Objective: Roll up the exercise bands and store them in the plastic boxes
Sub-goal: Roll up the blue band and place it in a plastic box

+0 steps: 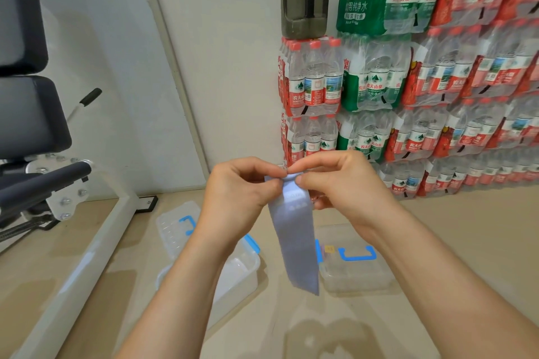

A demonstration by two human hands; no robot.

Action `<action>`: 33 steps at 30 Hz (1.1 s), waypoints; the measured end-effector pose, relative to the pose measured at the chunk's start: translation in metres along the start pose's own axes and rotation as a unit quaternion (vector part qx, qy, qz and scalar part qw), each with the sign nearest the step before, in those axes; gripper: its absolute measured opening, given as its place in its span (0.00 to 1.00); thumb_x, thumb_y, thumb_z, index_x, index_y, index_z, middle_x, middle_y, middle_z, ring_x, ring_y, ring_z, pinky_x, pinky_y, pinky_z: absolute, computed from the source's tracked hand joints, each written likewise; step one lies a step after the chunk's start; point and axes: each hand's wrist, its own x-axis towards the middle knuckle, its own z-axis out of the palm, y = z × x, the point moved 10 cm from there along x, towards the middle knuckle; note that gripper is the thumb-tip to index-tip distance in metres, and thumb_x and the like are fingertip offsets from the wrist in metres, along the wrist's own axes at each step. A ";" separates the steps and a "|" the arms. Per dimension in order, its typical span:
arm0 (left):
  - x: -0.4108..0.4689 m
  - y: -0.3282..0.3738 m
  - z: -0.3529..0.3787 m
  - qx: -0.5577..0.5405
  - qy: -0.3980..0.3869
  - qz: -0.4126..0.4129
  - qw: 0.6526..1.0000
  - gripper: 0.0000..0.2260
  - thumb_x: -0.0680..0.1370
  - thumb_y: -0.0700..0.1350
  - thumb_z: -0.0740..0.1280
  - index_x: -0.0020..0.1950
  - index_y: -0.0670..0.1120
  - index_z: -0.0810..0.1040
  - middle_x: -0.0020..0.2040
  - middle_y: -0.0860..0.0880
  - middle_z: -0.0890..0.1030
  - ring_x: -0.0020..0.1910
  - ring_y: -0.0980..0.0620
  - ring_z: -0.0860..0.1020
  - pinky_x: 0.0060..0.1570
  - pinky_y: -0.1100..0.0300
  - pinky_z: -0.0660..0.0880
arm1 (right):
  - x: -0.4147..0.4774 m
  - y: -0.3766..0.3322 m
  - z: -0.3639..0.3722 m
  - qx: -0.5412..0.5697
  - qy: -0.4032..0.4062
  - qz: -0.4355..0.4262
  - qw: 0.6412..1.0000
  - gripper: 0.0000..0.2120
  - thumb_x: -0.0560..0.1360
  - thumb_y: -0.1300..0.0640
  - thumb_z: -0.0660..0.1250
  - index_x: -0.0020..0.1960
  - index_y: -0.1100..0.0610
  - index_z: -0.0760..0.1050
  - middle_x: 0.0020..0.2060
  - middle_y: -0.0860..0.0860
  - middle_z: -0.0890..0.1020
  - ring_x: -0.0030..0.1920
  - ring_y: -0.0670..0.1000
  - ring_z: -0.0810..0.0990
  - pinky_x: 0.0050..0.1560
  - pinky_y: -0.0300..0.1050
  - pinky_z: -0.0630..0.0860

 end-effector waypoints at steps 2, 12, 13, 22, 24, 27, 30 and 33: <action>-0.001 -0.001 0.002 -0.021 0.000 -0.012 1.000 0.13 0.70 0.29 0.69 0.35 0.46 0.84 0.32 0.52 0.83 0.33 0.59 0.79 0.35 0.70 0.75 | 0.001 0.005 0.001 0.027 -0.006 0.017 0.999 0.11 0.69 0.70 0.66 0.42 0.57 0.84 0.33 0.55 0.80 0.31 0.48 0.76 0.33 0.40 0.75; -0.002 -0.001 0.000 0.012 0.013 -0.020 1.000 0.13 0.69 0.32 0.70 0.34 0.49 0.84 0.36 0.50 0.85 0.36 0.58 0.81 0.38 0.68 0.77 | 0.001 0.006 0.002 0.053 -0.011 0.016 0.998 0.06 0.70 0.68 0.71 0.45 0.60 0.83 0.38 0.56 0.84 0.34 0.45 0.80 0.33 0.35 0.76; -0.002 -0.002 0.001 0.006 0.004 -0.021 1.000 0.12 0.69 0.31 0.70 0.35 0.49 0.84 0.36 0.50 0.85 0.37 0.58 0.82 0.38 0.69 0.77 | 0.001 0.006 0.000 0.044 -0.003 0.015 0.999 0.06 0.70 0.68 0.71 0.44 0.59 0.83 0.39 0.55 0.85 0.32 0.44 0.80 0.34 0.36 0.76; -0.002 -0.009 0.003 -0.074 -0.038 -0.049 0.995 0.03 0.71 0.39 0.73 0.40 0.47 0.84 0.38 0.50 0.86 0.39 0.55 0.83 0.46 0.58 0.81 | 0.002 0.001 -0.006 0.001 0.016 -0.015 1.000 0.07 0.70 0.66 0.72 0.45 0.56 0.83 0.39 0.54 0.86 0.31 0.46 0.80 0.37 0.42 0.74; -0.001 -0.010 0.002 -0.075 -0.032 -0.054 0.995 0.05 0.71 0.38 0.73 0.38 0.48 0.84 0.36 0.50 0.86 0.38 0.54 0.83 0.45 0.58 0.82 | 0.001 -0.002 -0.004 0.001 0.013 -0.029 1.000 0.07 0.71 0.68 0.71 0.46 0.58 0.83 0.37 0.53 0.85 0.28 0.41 0.79 0.31 0.34 0.74; 0.000 -0.012 -0.001 -0.097 -0.017 -0.063 0.993 0.06 0.70 0.36 0.74 0.39 0.46 0.84 0.35 0.49 0.85 0.38 0.52 0.84 0.43 0.59 0.82 | 0.000 -0.002 0.001 0.021 0.000 -0.030 0.999 0.07 0.72 0.69 0.69 0.46 0.61 0.82 0.37 0.54 0.84 0.29 0.41 0.80 0.29 0.33 0.74; -0.001 -0.016 -0.001 -0.134 -0.003 -0.078 0.988 0.05 0.69 0.34 0.73 0.41 0.42 0.83 0.36 0.47 0.85 0.40 0.49 0.84 0.41 0.61 0.81 | 0.001 0.001 0.003 0.062 -0.012 -0.014 0.998 0.07 0.72 0.69 0.68 0.45 0.60 0.82 0.41 0.57 0.84 0.38 0.49 0.83 0.41 0.42 0.80; -0.001 -0.016 -0.001 -0.147 0.004 -0.078 0.986 0.06 0.69 0.32 0.73 0.40 0.43 0.83 0.35 0.47 0.85 0.39 0.49 0.84 0.39 0.62 0.81 | 0.003 0.004 0.003 0.072 -0.013 0.001 0.997 0.04 0.72 0.63 0.71 0.43 0.57 0.83 0.39 0.55 0.85 0.38 0.53 0.84 0.51 0.55 0.72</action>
